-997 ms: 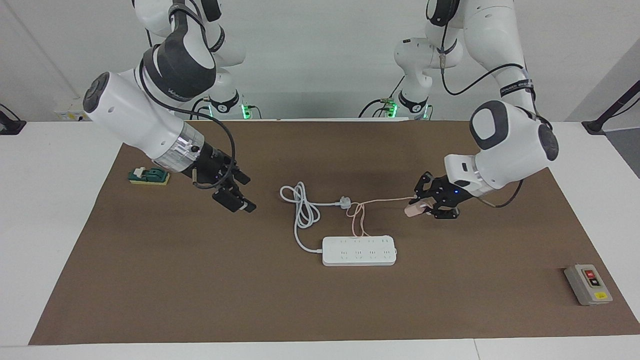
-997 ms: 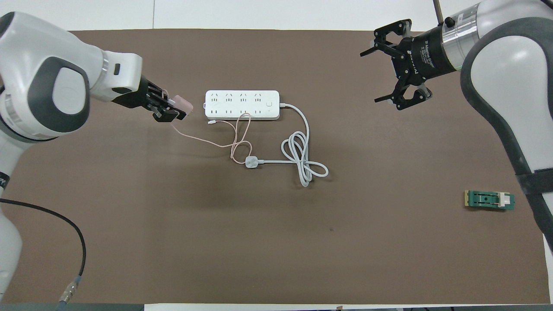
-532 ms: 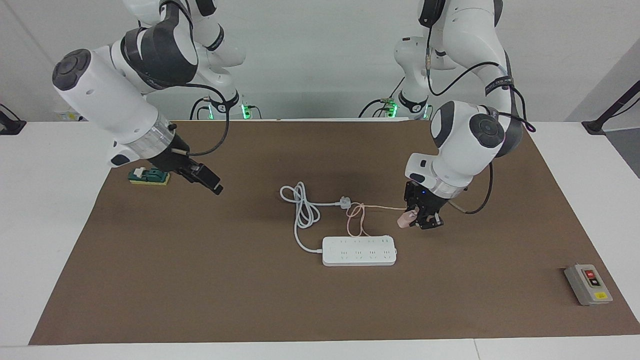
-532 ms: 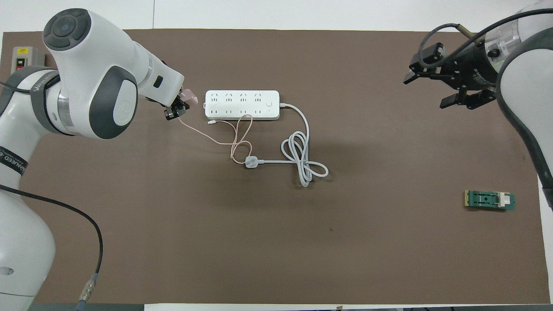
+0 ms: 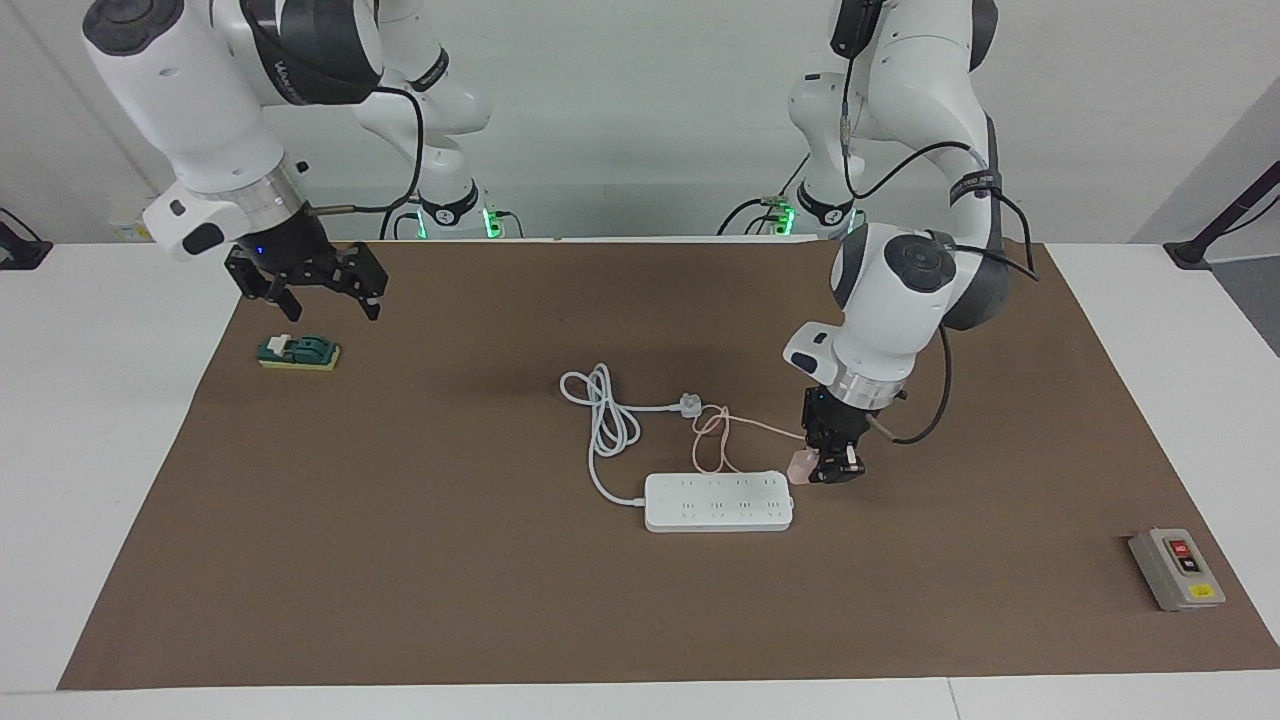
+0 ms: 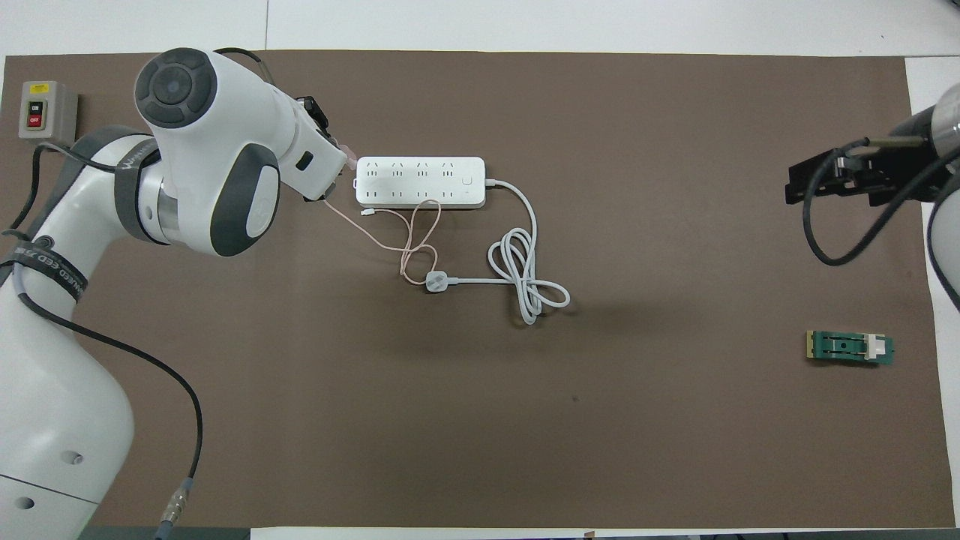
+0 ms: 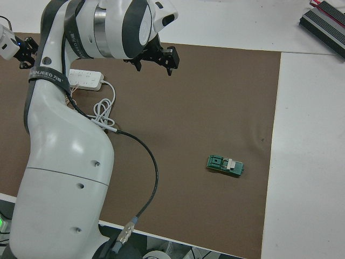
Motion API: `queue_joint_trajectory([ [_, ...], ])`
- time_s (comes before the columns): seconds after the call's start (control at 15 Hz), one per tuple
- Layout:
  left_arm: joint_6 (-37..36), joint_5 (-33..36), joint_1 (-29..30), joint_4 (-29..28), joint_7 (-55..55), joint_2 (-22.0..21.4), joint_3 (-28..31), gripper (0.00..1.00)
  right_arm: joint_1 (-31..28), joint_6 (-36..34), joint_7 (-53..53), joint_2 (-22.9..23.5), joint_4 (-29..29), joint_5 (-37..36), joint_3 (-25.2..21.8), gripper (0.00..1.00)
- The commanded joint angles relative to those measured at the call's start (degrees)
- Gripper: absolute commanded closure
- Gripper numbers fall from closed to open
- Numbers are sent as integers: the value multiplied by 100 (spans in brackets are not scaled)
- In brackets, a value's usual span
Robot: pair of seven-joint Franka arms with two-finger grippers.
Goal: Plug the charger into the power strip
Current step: 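Push the charger prongs into the nearest power strip socket with the left gripper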
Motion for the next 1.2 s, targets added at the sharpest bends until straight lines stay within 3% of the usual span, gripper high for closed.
queue_joint_trajectory([
  [0.0,174,242,-68,-391,134,-180,64,100,-250,-189,-355,-463,-657,-161,67,0],
  [1.13,1272,206,-156,-1112,-84,-153,55,100,-304,-445,-338,-278,-253,-258,85,0],
])
